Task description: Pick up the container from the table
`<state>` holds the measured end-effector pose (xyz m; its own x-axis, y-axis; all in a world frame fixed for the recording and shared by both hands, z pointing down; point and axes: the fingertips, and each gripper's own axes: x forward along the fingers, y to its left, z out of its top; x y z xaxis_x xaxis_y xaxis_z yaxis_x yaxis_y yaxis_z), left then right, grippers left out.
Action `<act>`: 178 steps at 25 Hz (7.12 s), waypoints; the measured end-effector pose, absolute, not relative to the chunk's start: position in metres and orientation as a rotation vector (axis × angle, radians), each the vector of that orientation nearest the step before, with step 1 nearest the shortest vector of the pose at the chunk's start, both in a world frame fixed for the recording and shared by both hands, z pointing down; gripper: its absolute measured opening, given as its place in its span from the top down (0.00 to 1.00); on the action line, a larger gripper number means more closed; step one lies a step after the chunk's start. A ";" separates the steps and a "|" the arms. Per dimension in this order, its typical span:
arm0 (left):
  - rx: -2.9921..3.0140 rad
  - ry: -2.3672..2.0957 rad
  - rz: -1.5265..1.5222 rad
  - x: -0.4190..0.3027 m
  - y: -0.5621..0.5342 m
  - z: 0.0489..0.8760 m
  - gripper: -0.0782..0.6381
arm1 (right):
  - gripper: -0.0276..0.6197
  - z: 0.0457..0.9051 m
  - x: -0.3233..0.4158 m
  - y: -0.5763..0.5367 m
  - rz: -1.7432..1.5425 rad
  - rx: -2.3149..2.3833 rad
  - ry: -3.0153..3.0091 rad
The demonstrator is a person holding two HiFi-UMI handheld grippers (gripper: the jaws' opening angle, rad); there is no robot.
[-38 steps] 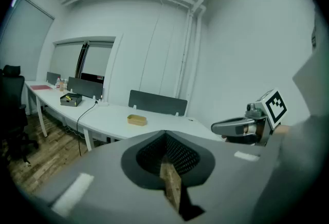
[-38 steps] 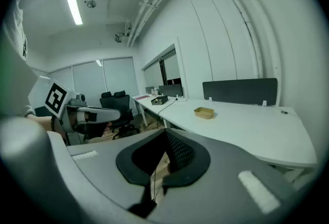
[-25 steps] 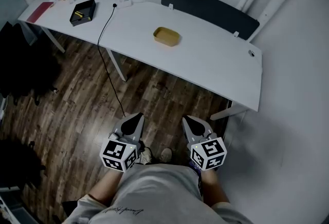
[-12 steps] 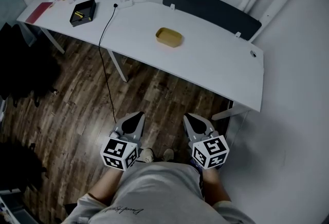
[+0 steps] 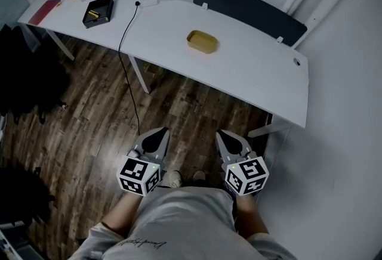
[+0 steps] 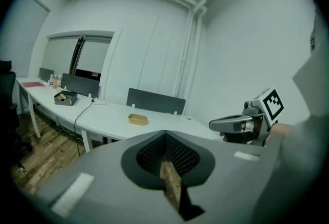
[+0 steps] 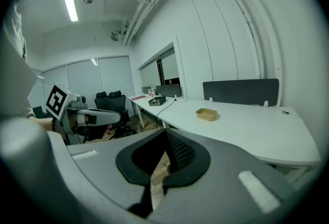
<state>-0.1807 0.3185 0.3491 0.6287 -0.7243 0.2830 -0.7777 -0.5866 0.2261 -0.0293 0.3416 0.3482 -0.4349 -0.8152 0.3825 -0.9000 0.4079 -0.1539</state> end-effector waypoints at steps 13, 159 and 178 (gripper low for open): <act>2.546 -1.157 0.221 -0.189 0.317 0.353 0.89 | 0.93 0.347 -0.041 0.345 0.485 1.532 -2.404; 2.502 -0.936 0.573 -0.052 -0.213 0.450 0.89 | 0.93 0.454 0.116 -0.148 0.813 1.612 -2.156; 2.438 -0.832 0.745 -0.049 -0.240 0.520 0.86 | 0.93 0.512 0.119 -0.164 0.922 1.688 -2.040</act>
